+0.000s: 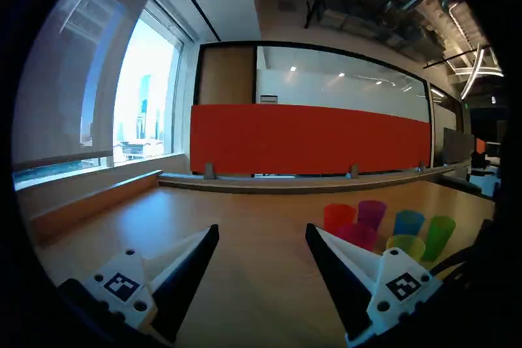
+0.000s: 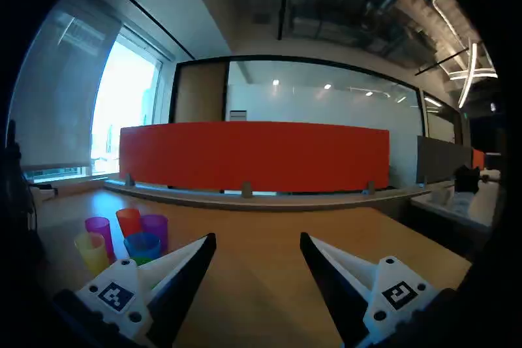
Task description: Pour water
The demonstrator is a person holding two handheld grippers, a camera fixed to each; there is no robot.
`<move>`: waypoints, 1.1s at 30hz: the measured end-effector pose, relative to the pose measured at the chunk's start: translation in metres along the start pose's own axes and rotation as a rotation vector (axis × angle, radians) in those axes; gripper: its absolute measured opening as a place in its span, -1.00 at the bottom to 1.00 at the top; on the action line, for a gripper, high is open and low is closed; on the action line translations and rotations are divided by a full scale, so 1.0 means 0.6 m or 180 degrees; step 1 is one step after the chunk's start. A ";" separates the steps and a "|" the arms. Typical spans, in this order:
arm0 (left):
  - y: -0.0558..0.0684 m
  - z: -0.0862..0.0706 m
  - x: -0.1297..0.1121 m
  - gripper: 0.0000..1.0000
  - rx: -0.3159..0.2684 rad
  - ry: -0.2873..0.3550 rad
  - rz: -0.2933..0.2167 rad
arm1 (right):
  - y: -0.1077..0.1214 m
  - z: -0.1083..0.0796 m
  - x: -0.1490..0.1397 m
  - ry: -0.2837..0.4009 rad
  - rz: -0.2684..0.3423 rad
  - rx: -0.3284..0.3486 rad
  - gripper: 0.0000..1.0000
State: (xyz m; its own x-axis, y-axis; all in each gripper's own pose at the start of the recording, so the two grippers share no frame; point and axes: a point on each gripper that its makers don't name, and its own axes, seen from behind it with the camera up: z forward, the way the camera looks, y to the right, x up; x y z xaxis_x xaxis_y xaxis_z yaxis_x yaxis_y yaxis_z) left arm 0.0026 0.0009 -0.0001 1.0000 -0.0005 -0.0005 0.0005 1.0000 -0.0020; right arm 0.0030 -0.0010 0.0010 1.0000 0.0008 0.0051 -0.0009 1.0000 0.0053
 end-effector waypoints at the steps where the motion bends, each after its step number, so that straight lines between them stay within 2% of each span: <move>1: 0.003 0.000 0.007 0.98 -0.0011 0.0003 -0.0003 | 0.000 0.001 0.004 -0.0005 0.0001 0.0011 0.99; 6: 0.016 0.002 0.045 0.98 -0.0095 0.0028 -0.0005 | -0.001 0.005 0.032 -0.0010 -0.0017 0.0052 0.99; 18: 0.050 0.012 0.144 0.98 -0.0308 -0.0011 0.0133 | 0.002 0.019 0.133 0.0014 -0.0121 0.0102 1.00; 26: 0.070 0.019 0.199 0.98 -0.0467 -0.0071 0.0214 | 0.000 0.026 0.185 -0.0024 -0.0035 0.0157 0.99; 33: 0.086 0.024 0.234 0.98 -0.0617 -0.0101 0.0194 | -0.002 0.033 0.208 -0.0080 -0.0019 0.0229 0.99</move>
State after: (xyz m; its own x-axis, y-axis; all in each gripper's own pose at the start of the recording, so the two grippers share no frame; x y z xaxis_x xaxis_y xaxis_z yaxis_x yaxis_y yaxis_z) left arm 0.1433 0.0523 0.0140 0.9977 0.0631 0.0249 -0.0571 0.9791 -0.1953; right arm 0.1277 -0.0025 0.0211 0.9995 -0.0062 0.0300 0.0038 0.9970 0.0774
